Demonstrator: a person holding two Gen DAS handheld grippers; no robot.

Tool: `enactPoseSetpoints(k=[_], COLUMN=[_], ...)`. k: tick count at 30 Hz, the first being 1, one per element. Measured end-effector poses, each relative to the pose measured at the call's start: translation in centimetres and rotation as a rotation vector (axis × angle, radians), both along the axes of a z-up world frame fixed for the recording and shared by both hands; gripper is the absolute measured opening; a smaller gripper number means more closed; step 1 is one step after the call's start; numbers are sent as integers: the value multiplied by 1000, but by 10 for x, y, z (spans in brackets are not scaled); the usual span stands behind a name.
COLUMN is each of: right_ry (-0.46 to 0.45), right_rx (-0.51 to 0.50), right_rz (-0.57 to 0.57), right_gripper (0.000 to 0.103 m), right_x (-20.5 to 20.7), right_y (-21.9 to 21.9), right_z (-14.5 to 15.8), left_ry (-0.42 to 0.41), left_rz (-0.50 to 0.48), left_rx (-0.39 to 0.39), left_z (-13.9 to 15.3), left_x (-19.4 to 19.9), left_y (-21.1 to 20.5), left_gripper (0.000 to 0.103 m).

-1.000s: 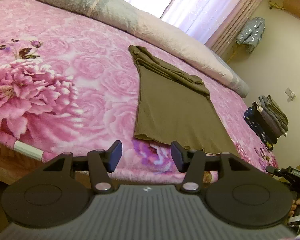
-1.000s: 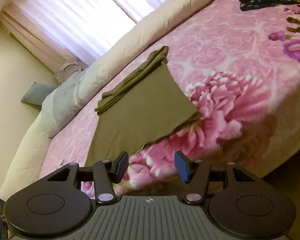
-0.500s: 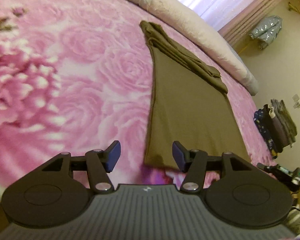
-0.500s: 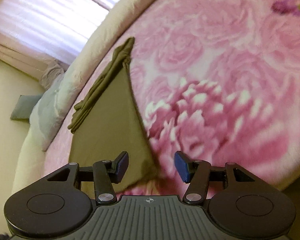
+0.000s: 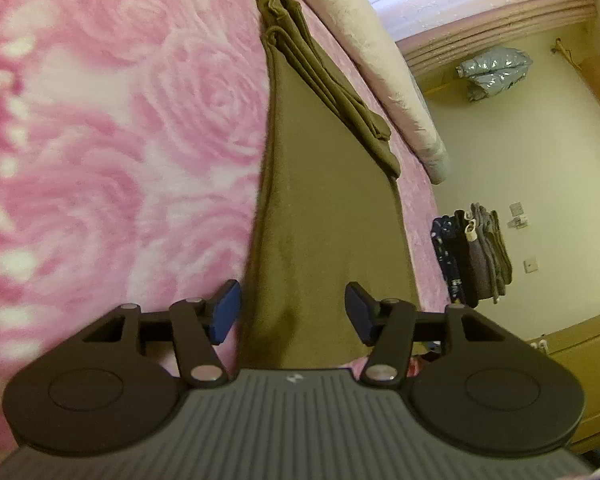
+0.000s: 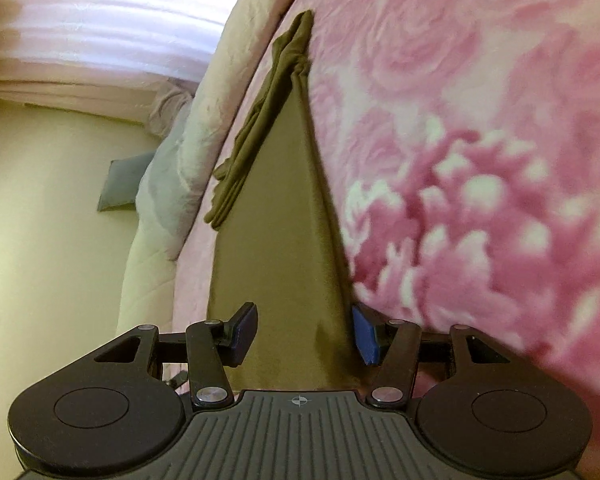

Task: Fold clothes
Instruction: 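Move both grippers to the shirt hem edge, then grasp the shirt hem with both grippers and lift it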

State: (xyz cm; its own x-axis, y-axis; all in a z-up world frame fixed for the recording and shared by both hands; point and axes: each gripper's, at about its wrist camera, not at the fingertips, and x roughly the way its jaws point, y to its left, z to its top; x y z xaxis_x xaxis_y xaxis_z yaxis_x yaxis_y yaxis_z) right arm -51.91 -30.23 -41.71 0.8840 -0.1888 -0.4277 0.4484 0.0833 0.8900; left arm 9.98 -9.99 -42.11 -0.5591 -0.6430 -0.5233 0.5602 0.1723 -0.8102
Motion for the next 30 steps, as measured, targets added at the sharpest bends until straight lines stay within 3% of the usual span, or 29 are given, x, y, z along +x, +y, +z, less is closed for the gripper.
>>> enactPoseSetpoints(k=[2, 4, 6, 9, 10, 11, 16, 21, 30], right_ry=[1, 19, 39, 9, 15, 28, 87, 75, 57], right_rx=[-6, -3, 0, -11, -9, -7, -26, -65, -136], right_rz=[25, 54, 75, 69, 64, 62, 46, 5, -9], right_gripper=[54, 34, 21, 16, 6, 3, 3, 2, 2], right_x=[9, 18, 25, 21, 19, 19, 16, 3, -11], right_y=[-6, -9, -10, -8, -7, -7, 1, 25, 109], right_z=[-1, -4, -10, -15, -16, -16, -6, 18, 65], left_ry=[-2, -4, -4, -5, 1, 0, -69, -79, -72], left_rz=[-16, -23, -28, -30, -28, -30, -35, 7, 53], left_rx=[3, 9, 15, 32, 39, 39, 1, -64, -139], left_z=[-1, -4, -8, -14, -17, -17, -4, 11, 43], left_x=[-4, -4, -3, -2, 0, 0, -5, 2, -5], left_y=[-7, -6, -4, -2, -3, -3, 3, 32, 120], left_gripper=[46, 40, 26, 2, 2, 2, 1, 1, 1])
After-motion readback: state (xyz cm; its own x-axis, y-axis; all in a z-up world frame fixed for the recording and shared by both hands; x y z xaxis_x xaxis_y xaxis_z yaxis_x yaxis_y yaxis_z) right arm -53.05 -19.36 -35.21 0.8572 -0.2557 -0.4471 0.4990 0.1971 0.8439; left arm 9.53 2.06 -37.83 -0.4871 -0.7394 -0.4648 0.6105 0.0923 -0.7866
